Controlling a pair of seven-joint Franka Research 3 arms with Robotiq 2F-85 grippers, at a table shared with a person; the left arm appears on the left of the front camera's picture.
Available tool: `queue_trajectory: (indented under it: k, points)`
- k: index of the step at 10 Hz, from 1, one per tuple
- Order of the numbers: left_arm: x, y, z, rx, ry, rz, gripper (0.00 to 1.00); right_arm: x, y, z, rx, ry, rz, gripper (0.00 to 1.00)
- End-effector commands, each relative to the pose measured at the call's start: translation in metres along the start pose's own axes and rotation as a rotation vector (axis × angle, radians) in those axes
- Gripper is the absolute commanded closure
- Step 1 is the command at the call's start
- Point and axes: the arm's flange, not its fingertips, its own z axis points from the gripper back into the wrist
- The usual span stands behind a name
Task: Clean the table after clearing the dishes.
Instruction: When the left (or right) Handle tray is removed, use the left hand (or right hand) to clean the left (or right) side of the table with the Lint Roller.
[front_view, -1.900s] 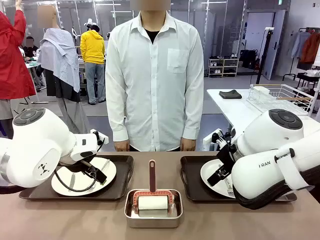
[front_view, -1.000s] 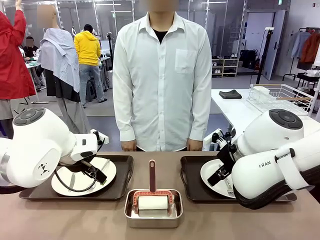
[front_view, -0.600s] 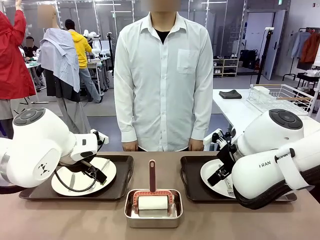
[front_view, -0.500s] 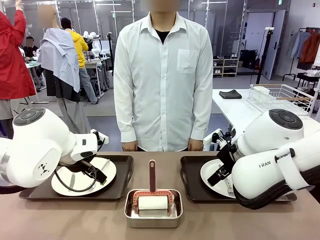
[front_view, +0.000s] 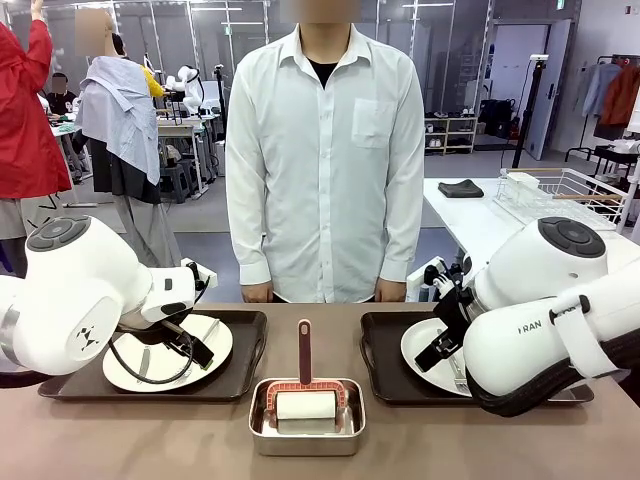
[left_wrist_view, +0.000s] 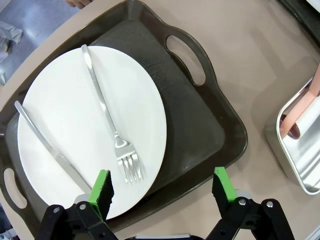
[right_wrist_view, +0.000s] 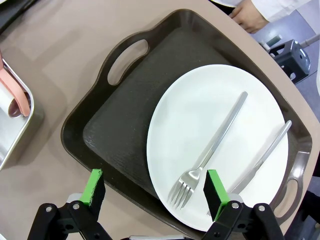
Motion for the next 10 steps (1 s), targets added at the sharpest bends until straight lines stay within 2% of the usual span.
queue_trajectory:
  k: [1,4,6,7,8,9,10]
  points:
    - [0.008,0.007,0.003,-0.054,-0.007,0.026,0.0,0.016,-0.019,0.009,0.113,0.019,-0.025,0.0]
    - [0.023,0.033,0.019,-0.162,-0.014,0.052,0.0,0.042,-0.056,0.027,0.24,0.043,-0.101,0.0]
    - [0.026,0.074,0.042,-0.33,-0.057,0.141,0.0,0.049,-0.087,0.042,0.359,0.032,-0.187,0.0]
    - [0.023,0.1,0.056,-0.425,-0.102,0.184,0.0,0.047,-0.105,0.054,0.457,0.005,-0.258,0.0]
    - [0.017,0.125,0.07,-0.544,-0.167,0.242,0.0,0.04,-0.125,0.065,0.558,-0.012,-0.349,0.0]
    - [0.002,0.153,0.082,-0.598,-0.245,0.333,0.0,0.025,-0.143,0.073,0.659,-0.023,-0.48,0.0]
    - [-0.021,0.178,0.093,-0.638,-0.313,0.441,0.0,-0.005,-0.166,0.083,0.743,-0.098,-0.632,0.0]
